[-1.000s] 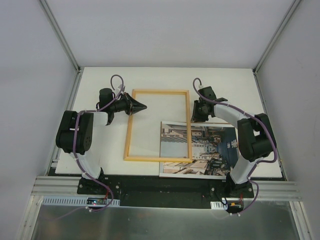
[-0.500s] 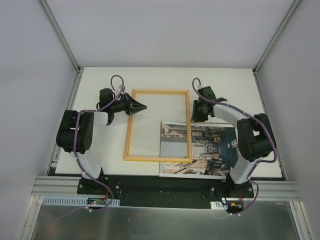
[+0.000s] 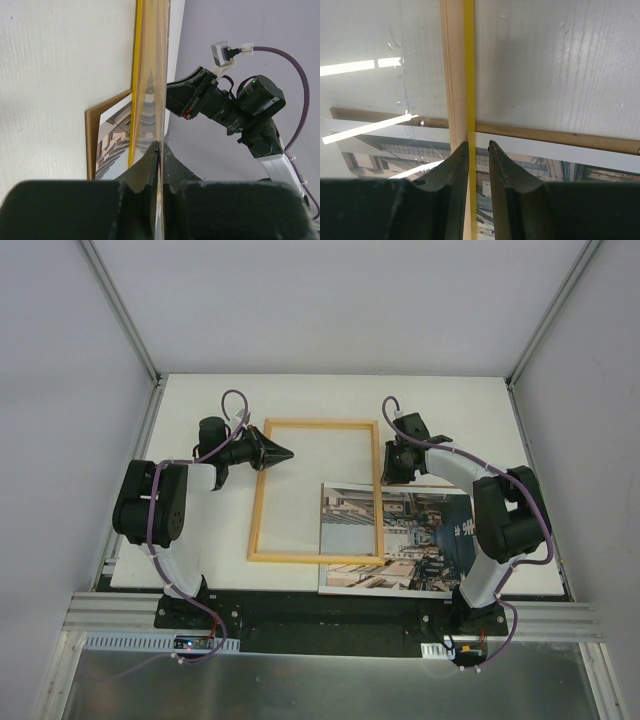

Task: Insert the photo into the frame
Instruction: Place the glass panel in the frame body.

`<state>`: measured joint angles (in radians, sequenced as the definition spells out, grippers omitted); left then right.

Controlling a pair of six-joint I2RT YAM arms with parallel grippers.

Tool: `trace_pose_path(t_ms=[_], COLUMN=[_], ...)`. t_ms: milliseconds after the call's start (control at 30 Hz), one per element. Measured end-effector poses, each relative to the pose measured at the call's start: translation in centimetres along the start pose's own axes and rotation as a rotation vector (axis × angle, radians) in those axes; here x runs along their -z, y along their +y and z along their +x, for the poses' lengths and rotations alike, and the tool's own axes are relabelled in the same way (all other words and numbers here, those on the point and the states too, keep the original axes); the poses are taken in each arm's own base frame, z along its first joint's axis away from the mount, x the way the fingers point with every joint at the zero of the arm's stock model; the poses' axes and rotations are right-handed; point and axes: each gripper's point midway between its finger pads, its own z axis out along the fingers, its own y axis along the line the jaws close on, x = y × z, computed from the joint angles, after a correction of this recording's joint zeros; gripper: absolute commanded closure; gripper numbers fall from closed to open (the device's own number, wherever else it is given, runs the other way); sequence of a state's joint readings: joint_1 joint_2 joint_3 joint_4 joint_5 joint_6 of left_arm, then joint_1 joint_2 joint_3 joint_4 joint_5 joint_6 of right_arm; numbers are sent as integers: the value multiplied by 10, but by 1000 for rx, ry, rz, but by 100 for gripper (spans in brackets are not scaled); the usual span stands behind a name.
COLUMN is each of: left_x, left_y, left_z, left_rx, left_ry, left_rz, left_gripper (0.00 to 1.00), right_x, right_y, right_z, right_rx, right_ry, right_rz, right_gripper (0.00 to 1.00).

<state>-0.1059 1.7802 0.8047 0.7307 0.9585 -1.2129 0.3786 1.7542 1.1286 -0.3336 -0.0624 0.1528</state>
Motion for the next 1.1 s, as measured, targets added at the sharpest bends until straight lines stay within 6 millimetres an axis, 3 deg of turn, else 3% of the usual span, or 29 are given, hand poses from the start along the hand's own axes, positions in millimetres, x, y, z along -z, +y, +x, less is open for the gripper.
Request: trace_pose_path(t_ms=[1100], left_x=[-2], left_y=[2], left_z=[-4], left_rx=[-23], left_ry=[-8], left_rz=[15], left_gripper=[100], right_x=[-1], right_y=[-1], right_z=[1], right_rx=[10], right_ry=[3], right_rz=[13], right_gripper=[75])
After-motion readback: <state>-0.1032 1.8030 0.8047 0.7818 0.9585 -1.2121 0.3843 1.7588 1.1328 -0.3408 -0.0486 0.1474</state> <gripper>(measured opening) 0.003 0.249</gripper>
